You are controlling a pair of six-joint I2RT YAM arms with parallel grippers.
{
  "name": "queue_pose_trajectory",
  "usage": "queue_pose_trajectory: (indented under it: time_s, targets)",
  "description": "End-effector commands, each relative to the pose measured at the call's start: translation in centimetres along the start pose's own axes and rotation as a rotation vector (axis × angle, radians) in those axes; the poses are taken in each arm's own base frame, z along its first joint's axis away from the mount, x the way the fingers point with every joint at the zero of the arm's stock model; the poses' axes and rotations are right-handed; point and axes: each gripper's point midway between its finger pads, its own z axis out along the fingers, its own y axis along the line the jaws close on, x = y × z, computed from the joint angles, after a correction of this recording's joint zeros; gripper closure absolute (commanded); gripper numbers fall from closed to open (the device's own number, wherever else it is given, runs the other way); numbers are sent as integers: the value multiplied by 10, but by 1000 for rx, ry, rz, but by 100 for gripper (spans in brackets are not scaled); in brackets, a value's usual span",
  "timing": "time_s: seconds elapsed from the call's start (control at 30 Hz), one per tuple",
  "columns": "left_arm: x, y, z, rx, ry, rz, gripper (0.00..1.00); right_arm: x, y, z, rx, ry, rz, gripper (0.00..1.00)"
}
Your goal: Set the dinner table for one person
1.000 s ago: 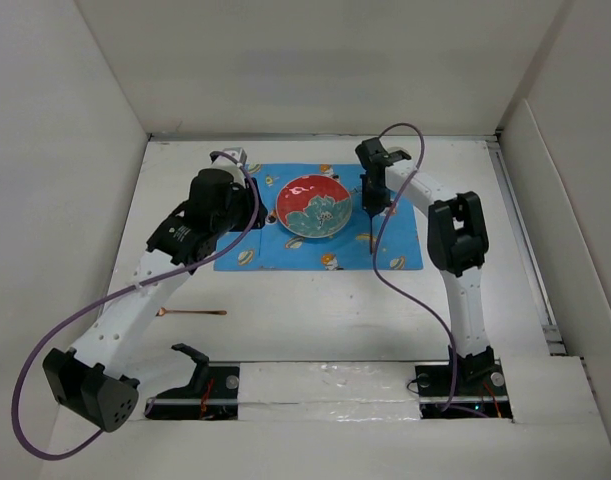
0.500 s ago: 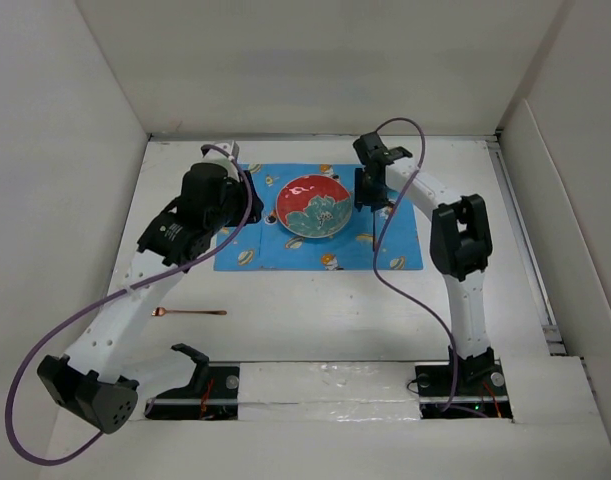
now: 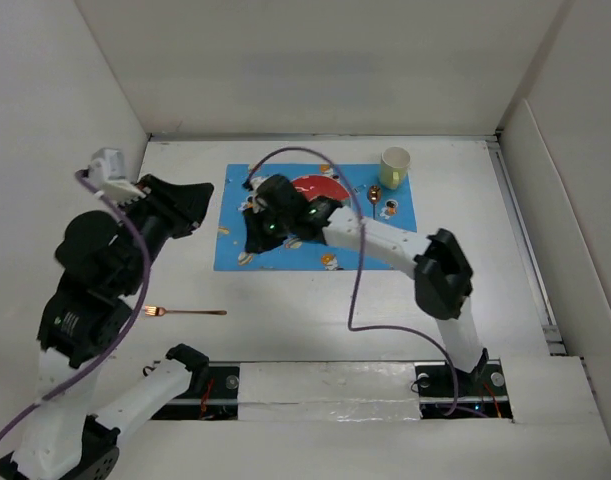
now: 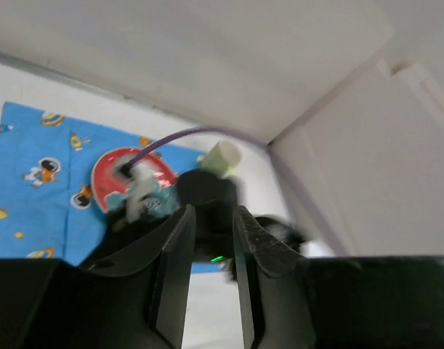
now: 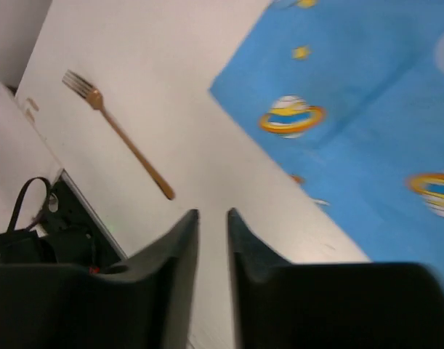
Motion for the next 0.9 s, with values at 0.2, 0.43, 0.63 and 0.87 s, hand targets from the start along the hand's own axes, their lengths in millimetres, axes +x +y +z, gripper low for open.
queue_pose_trajectory:
  time_s: [0.2,0.43,0.63,0.87]
  targets:
    - [-61,-2,-77,-38,-184,-115,56,62,116,102,-183,65,-314,38]
    - [-68,-5,-80,-69,-159,-63,53,107,135,149,-129,71,-499,32]
    - [-65,-5,-74,-62,-147,-26,53,138,124,175,-98,112,-605,30]
    - [-67,1,-75,-91,-155,26,54,167,90,202,27,118,-641,52]
